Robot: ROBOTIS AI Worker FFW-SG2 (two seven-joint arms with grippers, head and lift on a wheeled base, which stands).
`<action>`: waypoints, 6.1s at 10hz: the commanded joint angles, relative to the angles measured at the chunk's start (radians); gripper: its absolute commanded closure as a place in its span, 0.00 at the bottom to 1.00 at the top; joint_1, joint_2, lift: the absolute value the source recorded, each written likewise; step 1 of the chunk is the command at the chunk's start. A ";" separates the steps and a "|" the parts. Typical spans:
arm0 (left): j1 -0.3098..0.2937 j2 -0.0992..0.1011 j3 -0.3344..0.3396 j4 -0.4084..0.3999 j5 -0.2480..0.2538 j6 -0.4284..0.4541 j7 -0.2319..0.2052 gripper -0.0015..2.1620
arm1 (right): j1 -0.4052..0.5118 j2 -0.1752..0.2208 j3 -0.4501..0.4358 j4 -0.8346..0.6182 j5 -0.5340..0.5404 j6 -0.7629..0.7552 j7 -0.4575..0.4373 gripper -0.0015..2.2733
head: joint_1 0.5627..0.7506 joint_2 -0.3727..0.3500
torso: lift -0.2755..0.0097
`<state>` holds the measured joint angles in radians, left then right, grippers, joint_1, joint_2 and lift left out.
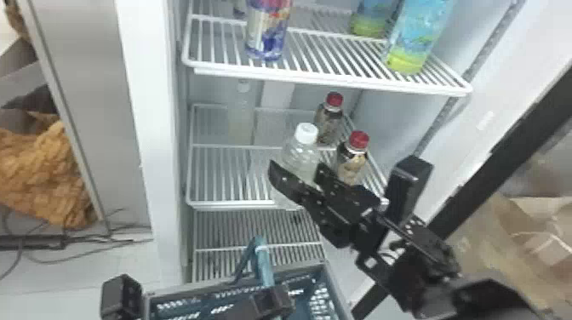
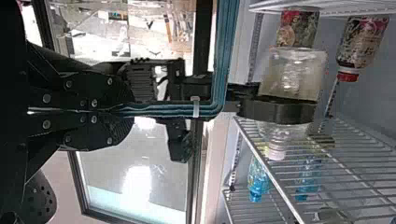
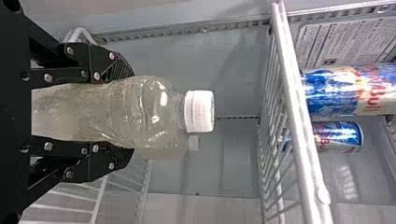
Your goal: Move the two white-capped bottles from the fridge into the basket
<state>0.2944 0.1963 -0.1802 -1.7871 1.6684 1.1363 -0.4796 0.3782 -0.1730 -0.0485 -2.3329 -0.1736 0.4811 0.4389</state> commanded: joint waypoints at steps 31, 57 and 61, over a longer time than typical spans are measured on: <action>0.005 0.000 0.007 0.002 -0.001 -0.002 0.001 0.52 | 0.331 0.081 -0.195 -0.417 -0.066 0.243 -0.048 0.18 | 0.70 0.03 | 0.05; -0.020 -0.008 -0.011 0.004 0.009 0.007 0.007 0.52 | -0.565 -0.003 0.224 0.844 0.010 -0.432 -0.101 0.00 | 0.70 0.20 | 0.05; -0.025 -0.008 -0.015 0.009 0.007 0.007 0.009 0.52 | -0.665 -0.003 0.284 0.984 -0.012 -0.454 -0.123 0.00 | 0.70 0.22 | 0.05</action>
<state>0.2699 0.1886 -0.1941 -1.7800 1.6754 1.1437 -0.4709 -0.2754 -0.1764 0.2268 -1.3687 -0.1834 0.0365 0.3160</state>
